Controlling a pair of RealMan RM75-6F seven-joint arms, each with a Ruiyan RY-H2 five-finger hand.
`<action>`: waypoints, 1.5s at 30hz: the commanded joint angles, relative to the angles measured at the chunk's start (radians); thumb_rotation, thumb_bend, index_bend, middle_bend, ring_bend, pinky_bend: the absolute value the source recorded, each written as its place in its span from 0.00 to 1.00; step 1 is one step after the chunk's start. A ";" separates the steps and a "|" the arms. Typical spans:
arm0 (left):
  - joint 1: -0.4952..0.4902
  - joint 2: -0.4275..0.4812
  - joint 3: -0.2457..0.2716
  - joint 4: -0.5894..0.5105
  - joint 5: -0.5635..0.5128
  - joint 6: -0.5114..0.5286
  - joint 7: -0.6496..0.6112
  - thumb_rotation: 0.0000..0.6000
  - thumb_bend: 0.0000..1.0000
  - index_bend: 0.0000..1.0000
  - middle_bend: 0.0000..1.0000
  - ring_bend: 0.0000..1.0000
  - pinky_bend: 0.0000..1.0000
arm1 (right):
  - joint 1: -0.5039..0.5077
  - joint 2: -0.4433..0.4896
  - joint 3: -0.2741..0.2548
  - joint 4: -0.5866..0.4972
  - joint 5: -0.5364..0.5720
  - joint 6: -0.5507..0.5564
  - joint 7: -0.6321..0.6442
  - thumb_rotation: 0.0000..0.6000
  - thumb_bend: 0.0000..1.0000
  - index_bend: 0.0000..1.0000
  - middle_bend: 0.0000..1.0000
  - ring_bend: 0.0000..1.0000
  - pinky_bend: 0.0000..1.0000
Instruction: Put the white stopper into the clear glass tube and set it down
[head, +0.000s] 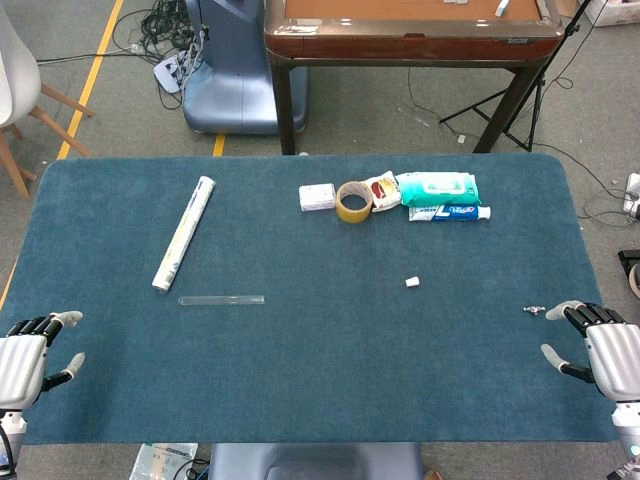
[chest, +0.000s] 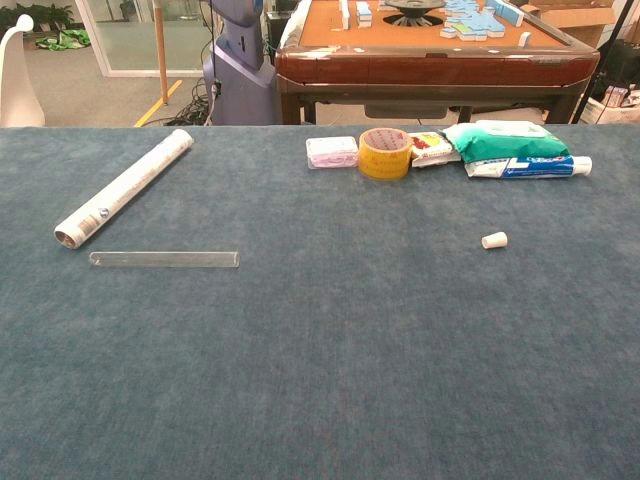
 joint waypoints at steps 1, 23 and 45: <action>-0.001 0.000 0.002 0.003 0.001 -0.004 -0.002 1.00 0.23 0.32 0.38 0.34 0.31 | -0.001 0.004 -0.001 -0.003 0.001 -0.002 -0.001 1.00 0.21 0.41 0.38 0.33 0.39; -0.140 0.004 -0.053 0.027 -0.026 -0.178 -0.014 1.00 0.23 0.32 0.38 0.35 0.31 | 0.002 0.072 0.064 -0.047 0.077 0.021 -0.021 1.00 0.21 0.41 0.38 0.33 0.39; -0.422 -0.132 -0.127 0.125 -0.232 -0.524 0.134 1.00 0.23 0.32 0.83 0.85 0.90 | 0.024 0.092 0.074 -0.047 0.147 -0.057 -0.037 1.00 0.21 0.41 0.38 0.33 0.39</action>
